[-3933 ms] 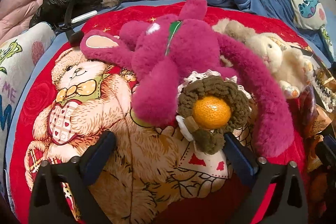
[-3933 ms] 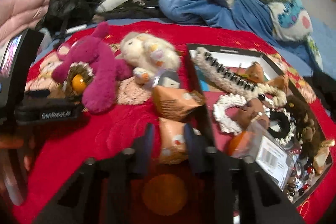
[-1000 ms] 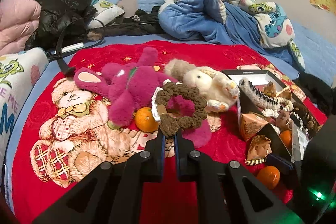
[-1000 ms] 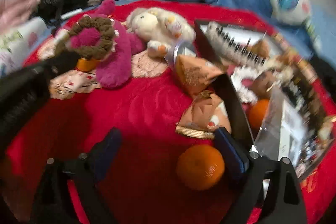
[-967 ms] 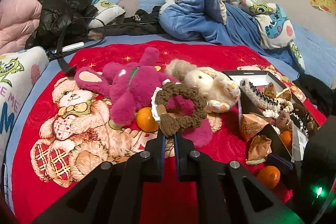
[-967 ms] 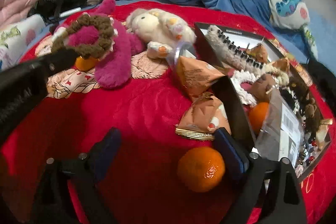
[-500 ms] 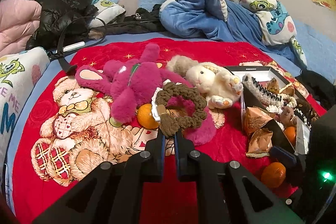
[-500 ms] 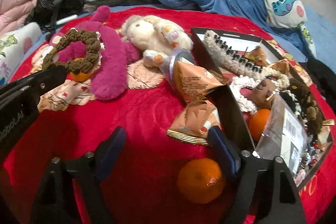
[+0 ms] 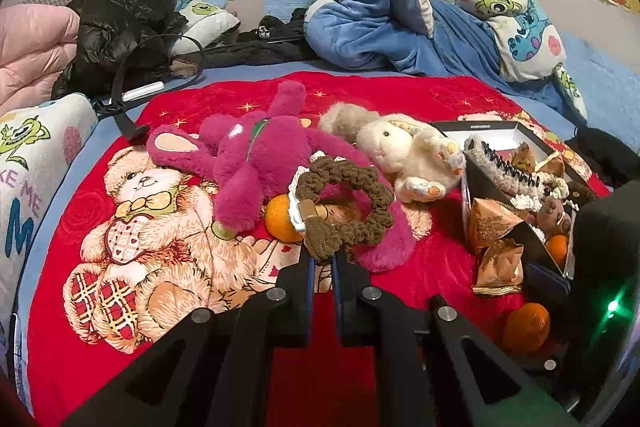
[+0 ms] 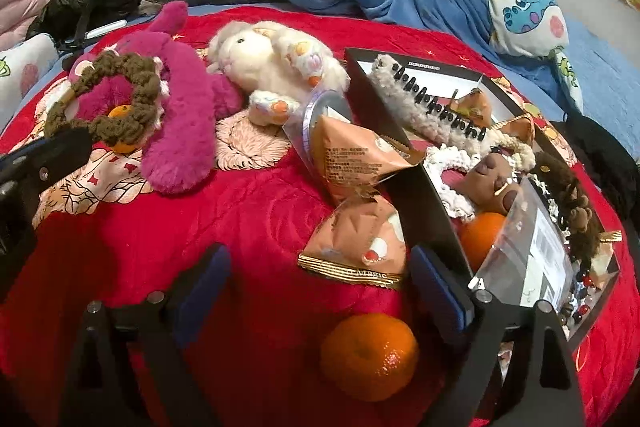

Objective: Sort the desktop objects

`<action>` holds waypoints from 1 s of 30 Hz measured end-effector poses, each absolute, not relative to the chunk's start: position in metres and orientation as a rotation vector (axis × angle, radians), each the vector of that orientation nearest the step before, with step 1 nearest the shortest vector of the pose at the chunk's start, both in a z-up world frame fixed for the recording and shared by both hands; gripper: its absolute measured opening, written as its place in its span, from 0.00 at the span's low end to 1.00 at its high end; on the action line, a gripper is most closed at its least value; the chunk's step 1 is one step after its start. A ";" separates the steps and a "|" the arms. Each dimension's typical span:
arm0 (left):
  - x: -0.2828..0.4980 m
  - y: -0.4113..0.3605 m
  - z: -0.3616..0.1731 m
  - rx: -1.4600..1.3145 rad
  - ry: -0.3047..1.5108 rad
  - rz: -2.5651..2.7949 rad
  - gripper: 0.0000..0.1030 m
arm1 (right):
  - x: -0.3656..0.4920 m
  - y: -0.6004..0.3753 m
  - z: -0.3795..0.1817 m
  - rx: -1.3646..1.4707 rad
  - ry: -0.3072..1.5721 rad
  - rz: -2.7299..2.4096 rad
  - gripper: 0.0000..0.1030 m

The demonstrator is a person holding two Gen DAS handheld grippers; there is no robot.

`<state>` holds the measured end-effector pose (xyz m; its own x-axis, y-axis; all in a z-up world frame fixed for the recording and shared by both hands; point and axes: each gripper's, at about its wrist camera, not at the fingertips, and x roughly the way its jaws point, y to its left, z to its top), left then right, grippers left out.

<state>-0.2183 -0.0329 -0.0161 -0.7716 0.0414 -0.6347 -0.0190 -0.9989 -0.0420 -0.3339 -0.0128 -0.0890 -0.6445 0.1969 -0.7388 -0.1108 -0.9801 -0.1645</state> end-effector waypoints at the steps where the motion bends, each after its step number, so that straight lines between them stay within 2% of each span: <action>1: -0.218 -0.031 -0.017 -1.052 -0.042 2.925 0.08 | -0.333 -0.013 -0.088 -1.229 -0.152 2.706 0.82; 2: -0.218 -0.031 -0.017 -1.053 -0.040 2.924 0.08 | -0.333 -0.013 -0.088 -1.231 -0.150 2.713 0.79; 3: -0.218 -0.031 -0.017 -1.053 -0.042 2.923 0.08 | -0.333 -0.014 -0.088 -1.235 -0.153 2.722 0.71; 10: -0.216 -0.024 -0.014 -1.031 -0.011 2.918 0.08 | -0.332 -0.008 -0.087 -1.201 -0.136 2.709 0.49; 19: -0.216 -0.020 -0.015 -1.030 -0.006 2.902 0.08 | -0.328 -0.003 -0.083 -1.174 -0.093 2.735 0.42; 30: -0.217 -0.018 -0.016 -1.026 0.002 2.900 0.08 | -0.324 0.005 -0.076 -1.152 0.012 2.779 0.39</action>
<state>-0.2168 -0.0176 -0.0160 -0.7755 0.0612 -0.6284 -0.0623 -0.9979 -0.0204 -0.3241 0.0052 -0.0759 -0.6992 0.1194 -0.7049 -0.1255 -0.9911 -0.0433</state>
